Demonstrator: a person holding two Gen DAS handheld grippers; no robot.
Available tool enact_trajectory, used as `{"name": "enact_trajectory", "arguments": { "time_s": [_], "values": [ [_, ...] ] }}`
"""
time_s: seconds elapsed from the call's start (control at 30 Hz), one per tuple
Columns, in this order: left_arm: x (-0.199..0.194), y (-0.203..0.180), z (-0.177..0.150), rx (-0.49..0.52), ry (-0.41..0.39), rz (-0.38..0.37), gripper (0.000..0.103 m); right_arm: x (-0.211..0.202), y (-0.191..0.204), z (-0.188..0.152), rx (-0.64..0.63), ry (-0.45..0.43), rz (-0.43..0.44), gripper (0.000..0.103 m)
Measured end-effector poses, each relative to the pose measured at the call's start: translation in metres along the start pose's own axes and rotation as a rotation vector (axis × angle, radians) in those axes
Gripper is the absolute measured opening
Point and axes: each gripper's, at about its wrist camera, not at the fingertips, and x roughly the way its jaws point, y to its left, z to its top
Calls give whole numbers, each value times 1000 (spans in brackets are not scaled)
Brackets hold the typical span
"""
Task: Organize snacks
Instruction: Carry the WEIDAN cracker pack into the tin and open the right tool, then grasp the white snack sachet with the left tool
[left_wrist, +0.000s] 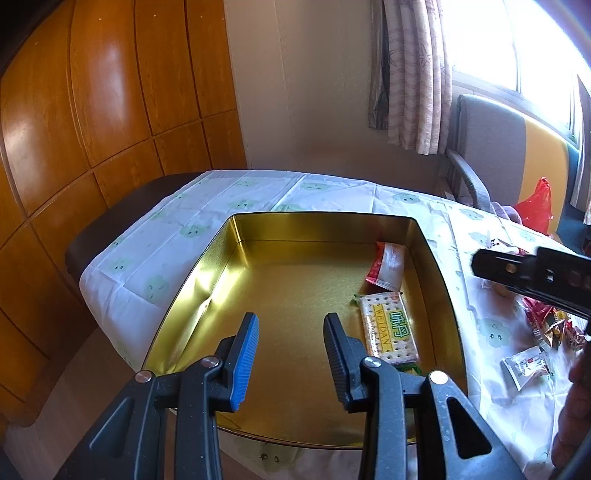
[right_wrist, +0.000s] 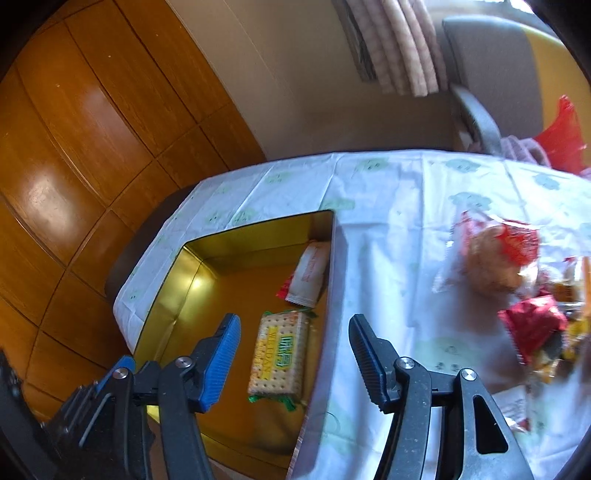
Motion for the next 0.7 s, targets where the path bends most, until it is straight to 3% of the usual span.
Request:
{"name": "enact_trajectory", "arguments": {
  "time_s": [0.37,0.57,0.7],
  "values": [
    [-9,-18,1,64,-10,-63,37,-48,-53,-20,45,-63,-108,70],
    [-15,-45,2,172,-10,-180,40,-76,-103,-44,104,-57,-234,71],
    [-20,-80,-1,309,6,-305,52,-97,-140,-64,164,-53,-325,71]
  ]
}}
